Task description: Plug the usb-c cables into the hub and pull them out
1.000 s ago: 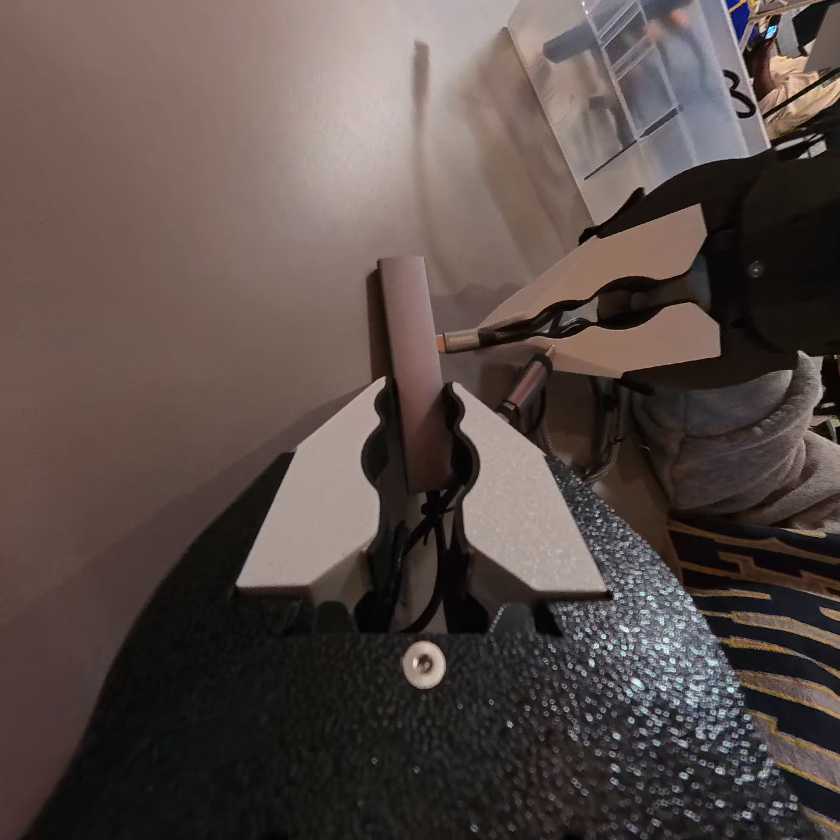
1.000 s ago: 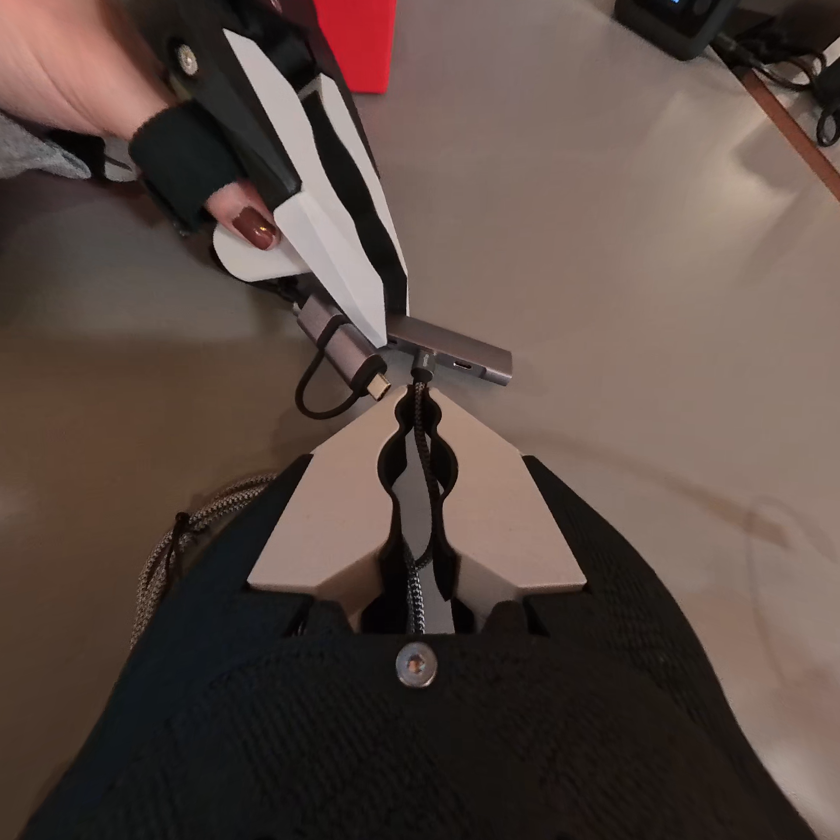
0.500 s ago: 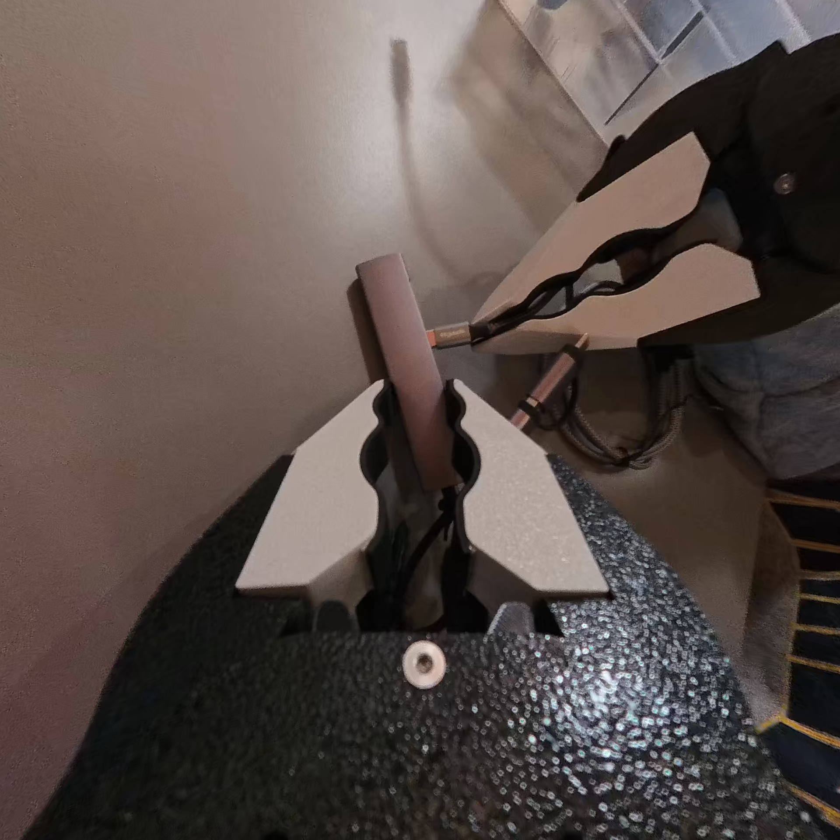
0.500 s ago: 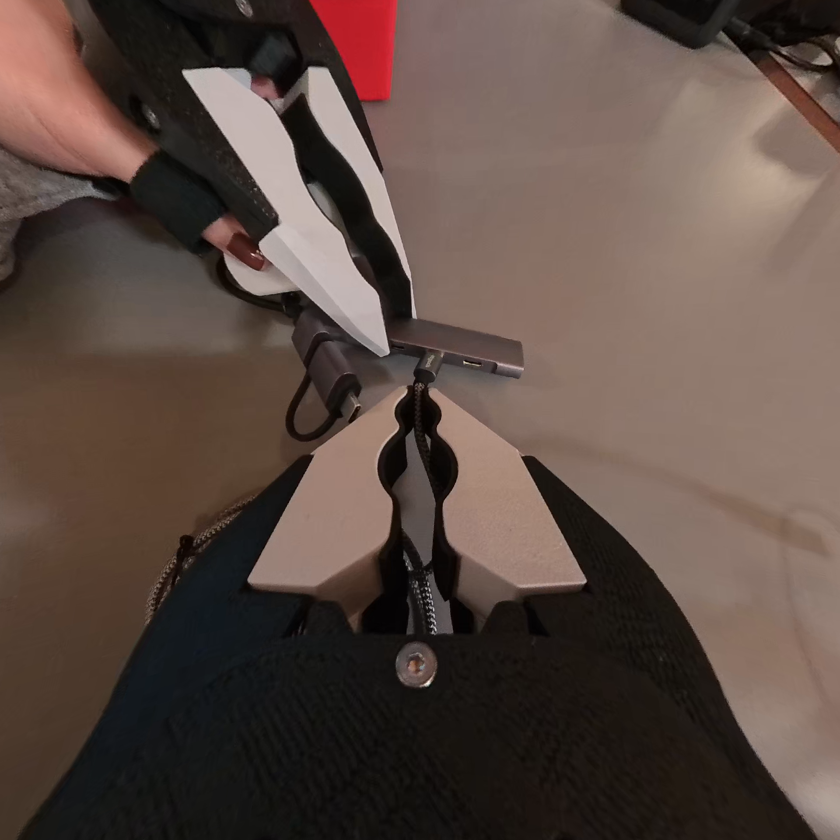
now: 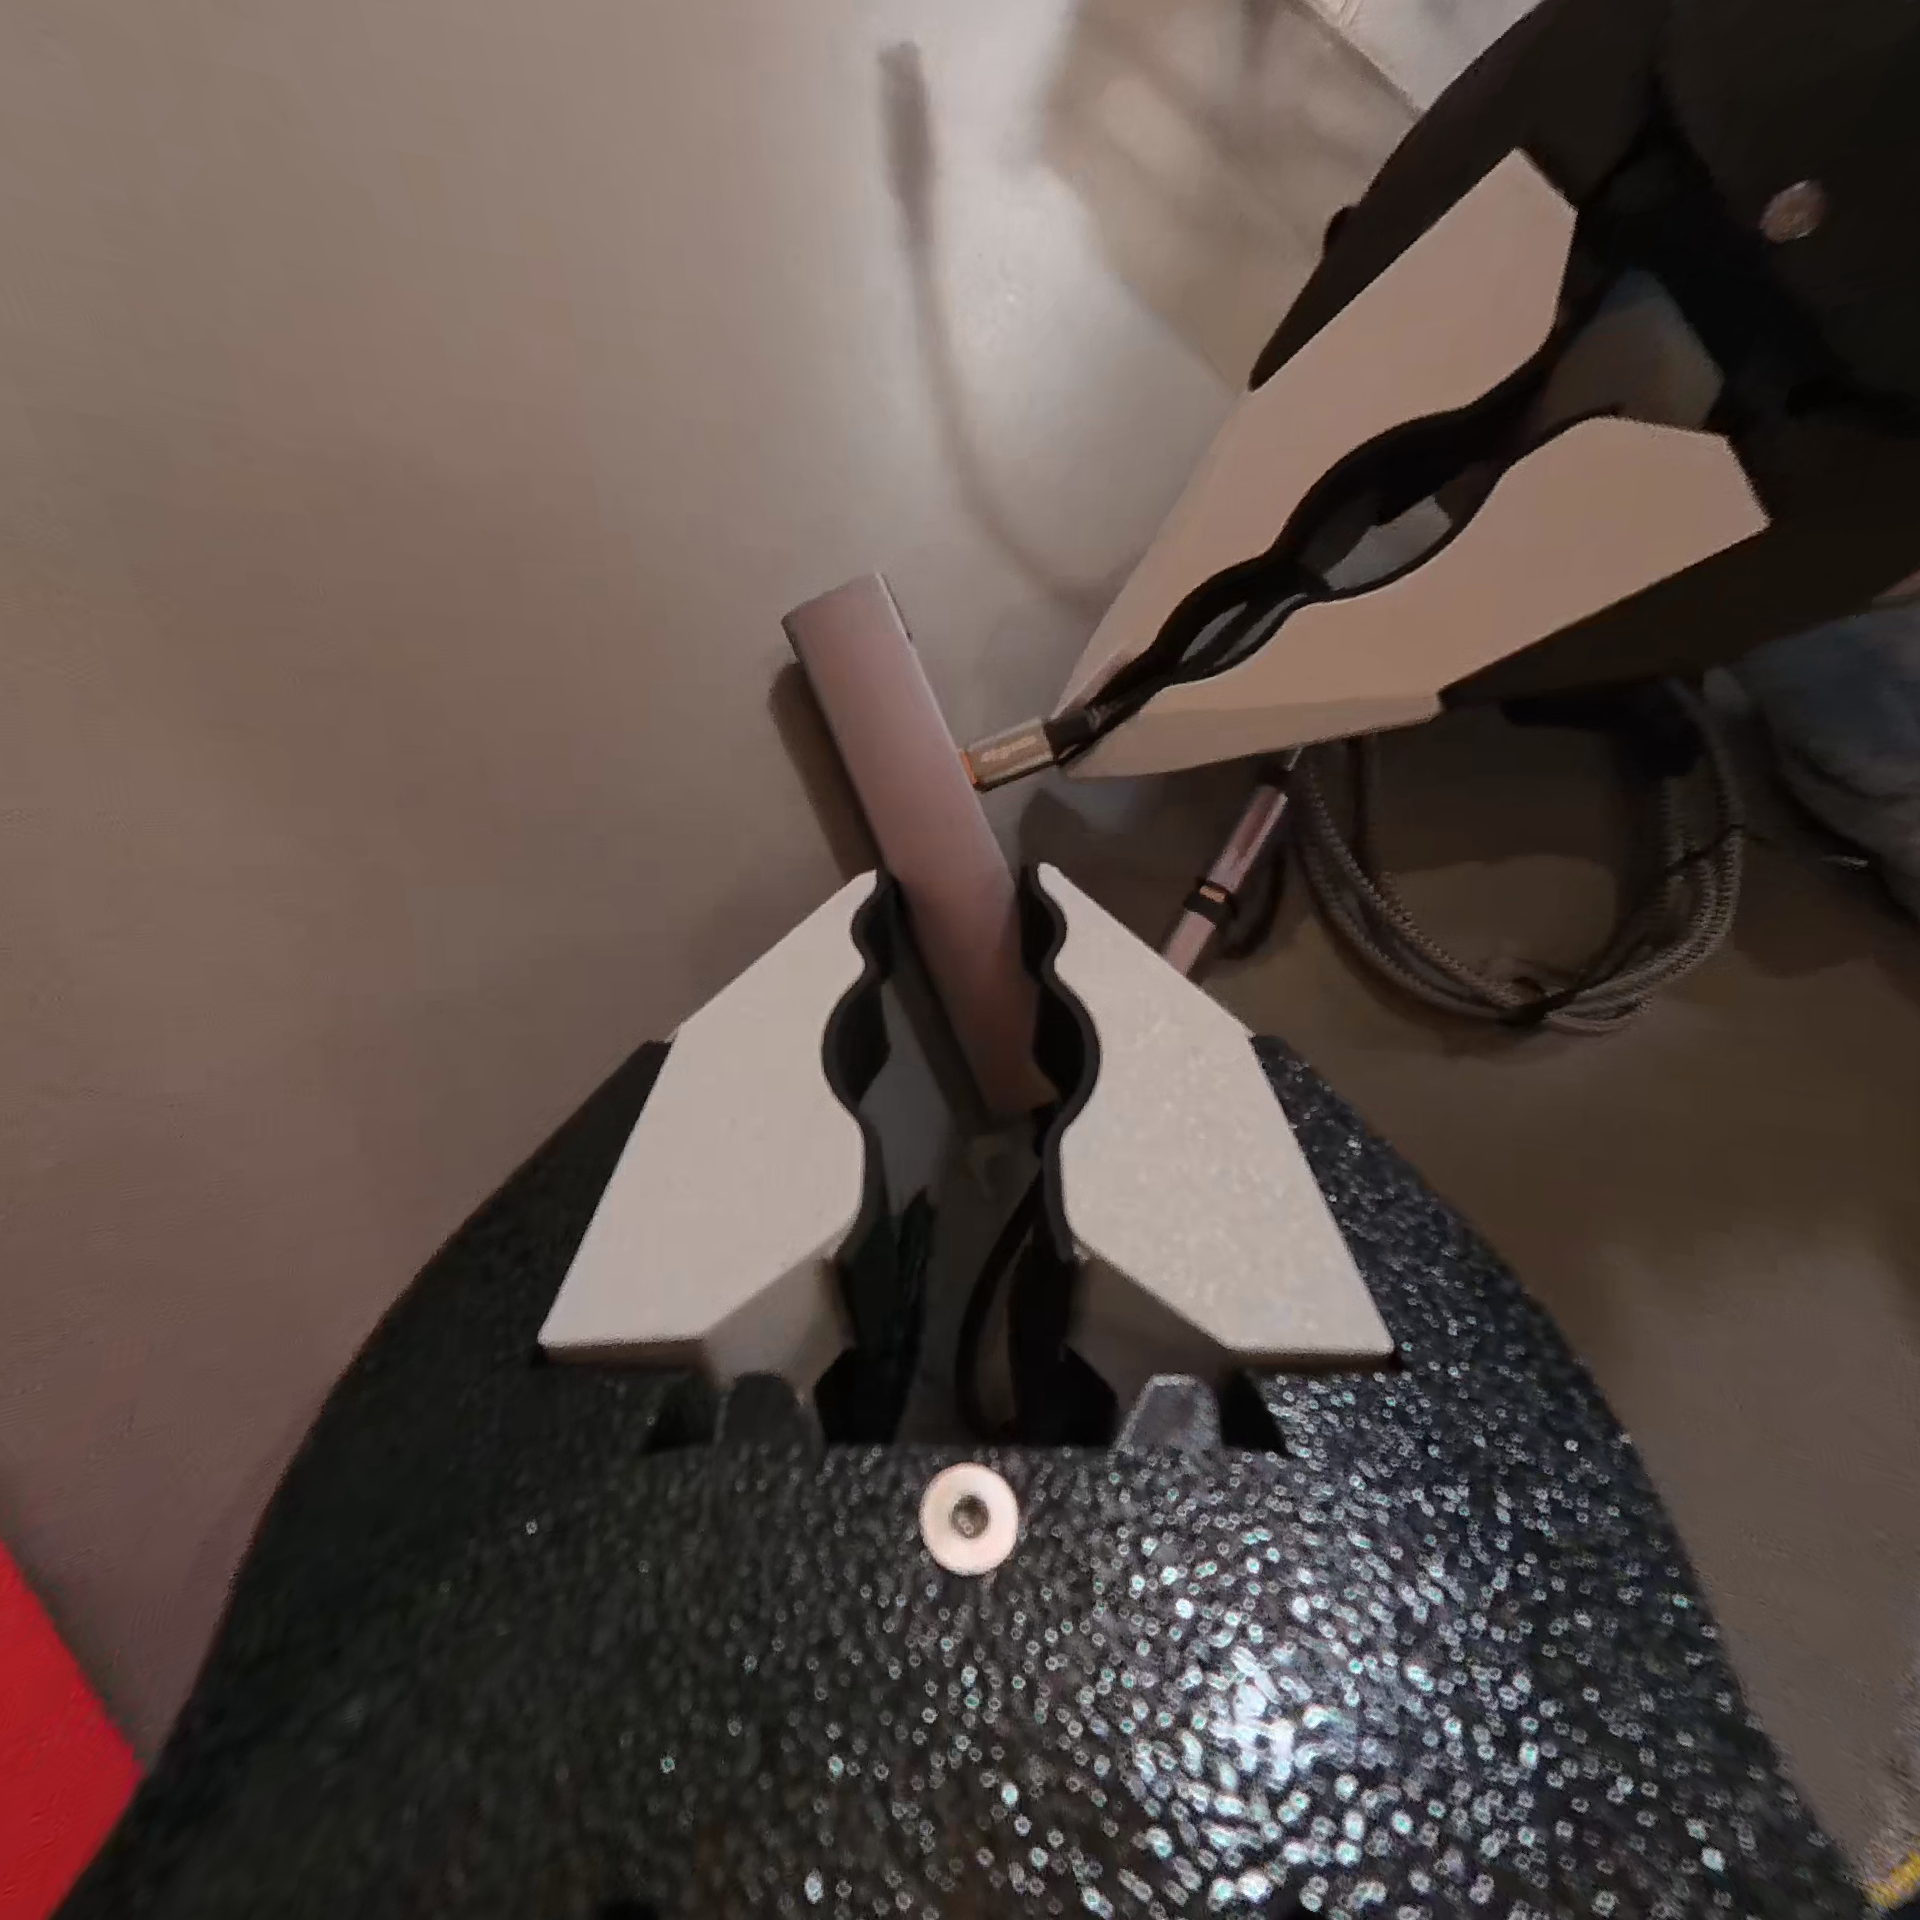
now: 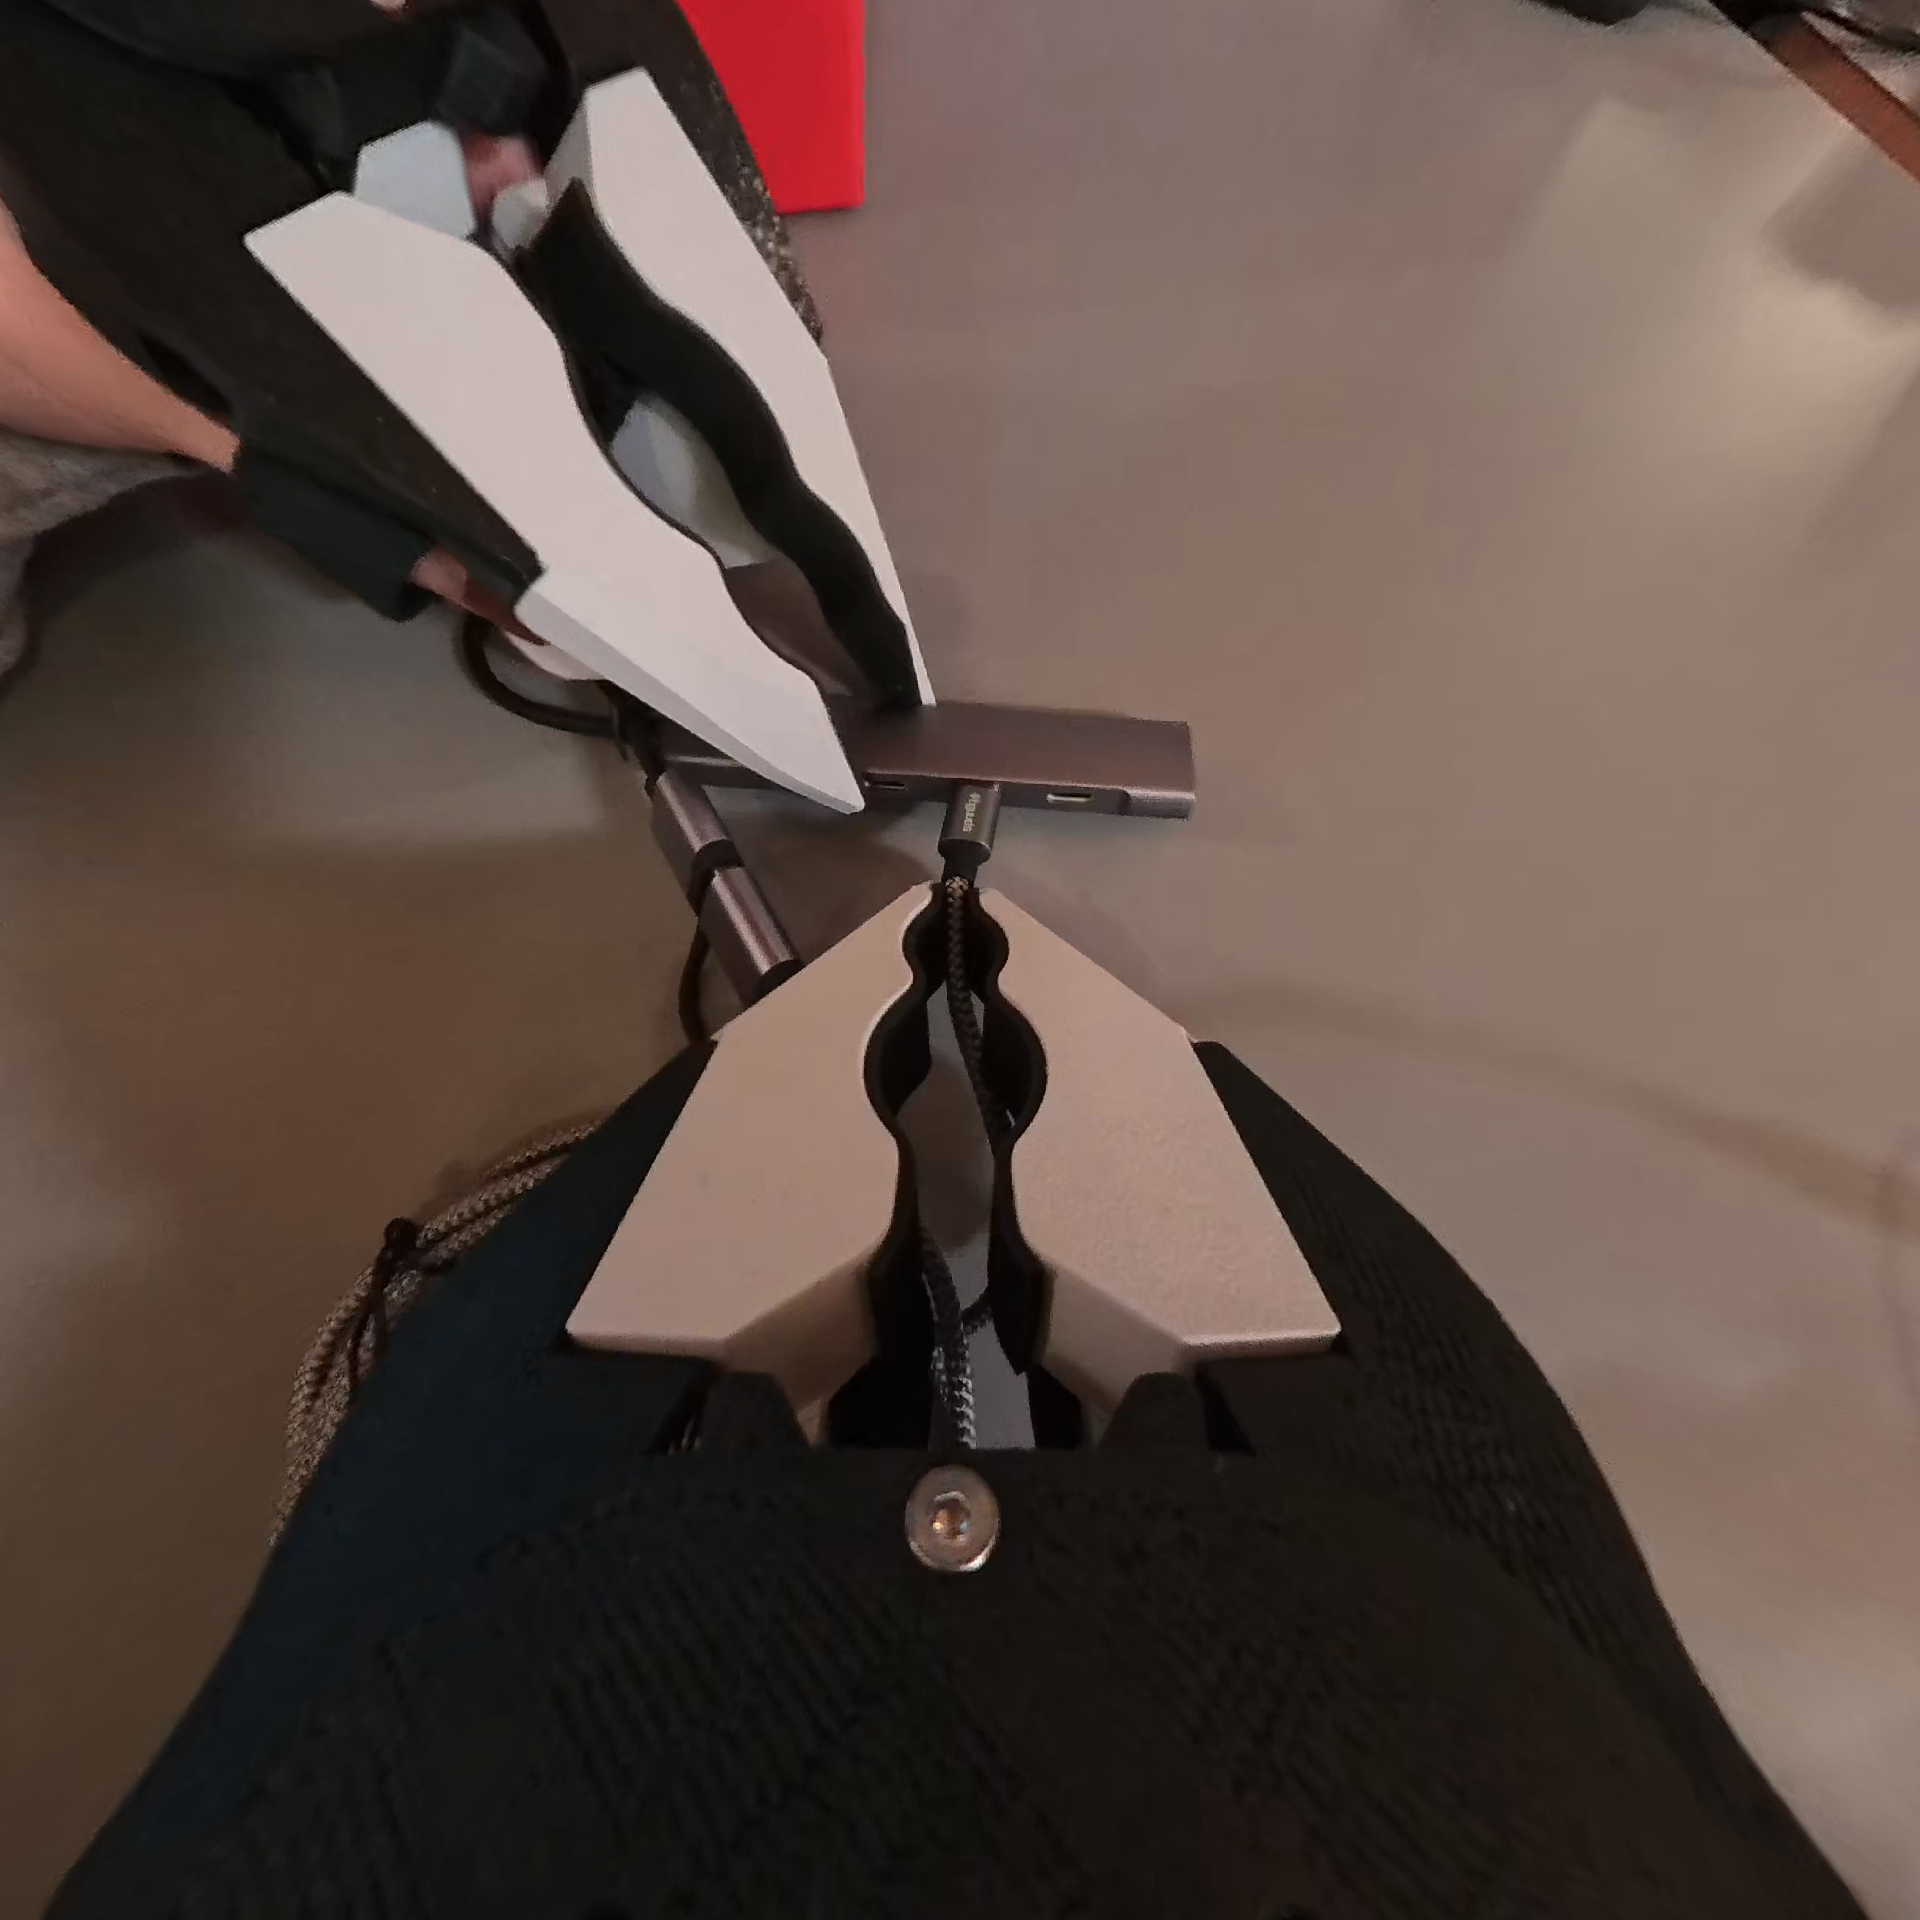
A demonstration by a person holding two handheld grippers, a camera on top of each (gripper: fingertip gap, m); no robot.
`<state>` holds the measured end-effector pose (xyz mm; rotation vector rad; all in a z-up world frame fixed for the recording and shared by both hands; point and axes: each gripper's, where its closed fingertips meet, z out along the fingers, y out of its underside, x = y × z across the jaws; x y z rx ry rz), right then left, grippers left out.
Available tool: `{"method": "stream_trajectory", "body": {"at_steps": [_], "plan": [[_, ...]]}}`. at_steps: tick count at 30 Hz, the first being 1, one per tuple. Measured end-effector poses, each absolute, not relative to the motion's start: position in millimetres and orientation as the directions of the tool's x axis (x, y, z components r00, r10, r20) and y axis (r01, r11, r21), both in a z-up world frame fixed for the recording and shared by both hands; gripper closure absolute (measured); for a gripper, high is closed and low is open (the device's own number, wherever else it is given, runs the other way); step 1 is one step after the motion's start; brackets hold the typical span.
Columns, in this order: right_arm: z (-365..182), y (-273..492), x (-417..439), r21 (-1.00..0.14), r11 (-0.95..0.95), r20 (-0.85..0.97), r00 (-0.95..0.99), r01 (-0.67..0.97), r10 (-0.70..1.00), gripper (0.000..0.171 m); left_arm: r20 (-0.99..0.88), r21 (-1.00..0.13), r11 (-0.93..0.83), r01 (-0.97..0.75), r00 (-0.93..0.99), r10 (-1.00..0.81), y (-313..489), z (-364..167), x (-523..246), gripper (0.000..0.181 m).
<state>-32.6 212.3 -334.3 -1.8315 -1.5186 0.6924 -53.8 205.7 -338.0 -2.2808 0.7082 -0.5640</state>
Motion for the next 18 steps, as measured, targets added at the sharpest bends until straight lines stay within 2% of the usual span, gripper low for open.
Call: {"method": "stream_trajectory", "body": {"at_steps": [1,4,6,7,8,10,13,17,18], "plan": [[-335.5,213.6,-32.9,-0.762,-0.122,0.007,0.196,0.636,0.981,0.171,0.197,-0.706,-0.63,-0.323,0.765,-0.614,206.0,-338.1,-54.2,0.159],[-336.0,213.2,-35.1,-0.764,-0.091,0.034,0.181,0.639,0.983,0.158,0.189,-0.706,-0.642,-0.298,0.795,-0.577,208.3,-337.3,-57.8,0.16],[-325.5,210.1,-32.8,-0.782,-0.108,-0.008,0.163,0.614,0.987,0.149,0.148,-0.769,-0.572,-0.287,0.79,-0.595,211.0,-321.6,-55.9,0.16],[-314.6,211.5,-29.3,-0.801,-0.132,-0.038,0.171,0.583,0.984,0.144,0.082,-0.801,-0.511,-0.312,0.788,-0.61,212.8,-311.8,-56.6,0.16],[-301.0,214.7,-25.2,-0.83,-0.161,-0.07,0.186,0.535,0.98,0.133,-0.03,-0.827,-0.424,-0.369,0.782,-0.622,215.3,-301.6,-58.9,0.161],[-269.2,222.0,-18.6,-0.888,-0.237,-0.161,0.215,0.395,0.963,0.123,-0.296,-0.832,-0.21,-0.513,0.732,-0.614,217.4,-281.6,-60.5,0.161],[-234.2,229.7,-16.1,-0.899,-0.373,-0.322,0.234,0.228,0.918,0.12,-0.603,-0.73,0.078,-0.678,0.588,-0.539,208.7,-259.0,-47.9,0.161],[-229.2,208.3,-24.6,-0.862,-0.394,-0.36,0.162,0.318,0.919,0.128,-0.766,-0.61,0.268,-0.745,0.468,-0.44,194.8,-241.7,-32.8,0.161],[-228.4,201.5,-26.5,-0.855,-0.383,-0.356,0.141,0.349,0.924,0.138,-0.791,-0.584,0.288,-0.759,0.452,-0.412,192.3,-237.7,-31.5,0.161]]}}
